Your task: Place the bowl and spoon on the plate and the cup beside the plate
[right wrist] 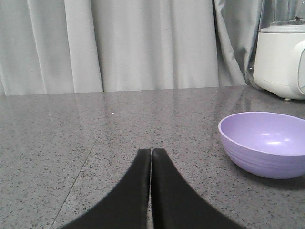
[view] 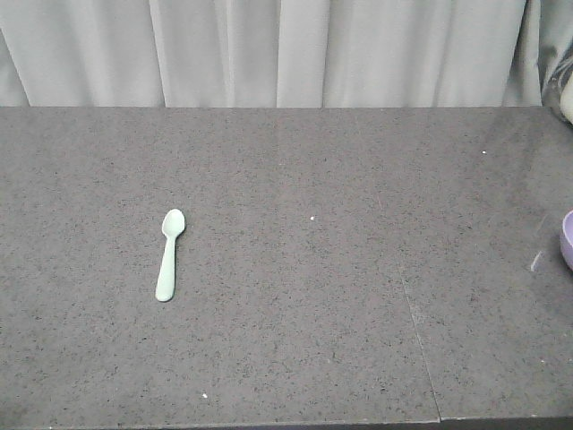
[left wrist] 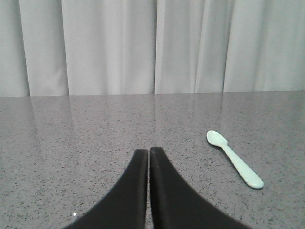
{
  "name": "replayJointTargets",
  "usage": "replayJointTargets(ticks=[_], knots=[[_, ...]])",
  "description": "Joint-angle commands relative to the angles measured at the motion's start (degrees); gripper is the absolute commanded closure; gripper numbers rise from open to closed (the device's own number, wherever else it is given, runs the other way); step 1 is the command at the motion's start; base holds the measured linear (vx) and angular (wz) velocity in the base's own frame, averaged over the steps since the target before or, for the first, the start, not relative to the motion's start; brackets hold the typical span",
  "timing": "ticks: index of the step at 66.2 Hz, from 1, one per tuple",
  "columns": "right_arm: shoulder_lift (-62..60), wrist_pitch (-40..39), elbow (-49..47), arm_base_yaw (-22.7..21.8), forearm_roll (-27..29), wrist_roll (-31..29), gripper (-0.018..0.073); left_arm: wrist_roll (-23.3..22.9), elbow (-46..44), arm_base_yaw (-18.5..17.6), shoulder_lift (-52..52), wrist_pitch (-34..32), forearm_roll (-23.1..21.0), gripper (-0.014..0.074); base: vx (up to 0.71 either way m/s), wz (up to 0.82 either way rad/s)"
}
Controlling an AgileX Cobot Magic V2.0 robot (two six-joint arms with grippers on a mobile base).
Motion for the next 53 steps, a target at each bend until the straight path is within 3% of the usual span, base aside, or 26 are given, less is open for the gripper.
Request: replayJointTargets(ticks=[1, 53], knots=[[0.37, -4.36, 0.92, -0.33, -0.65, -0.50, 0.0564, -0.30, 1.71, -0.02, 0.25, -3.87, -0.08, 0.0602, 0.00, 0.00], [0.37, -4.36, 0.92, -0.33, -0.65, -0.50, 0.0564, -0.30, 1.71, -0.02, 0.25, -3.87, -0.08, 0.0602, 0.00, 0.00]])
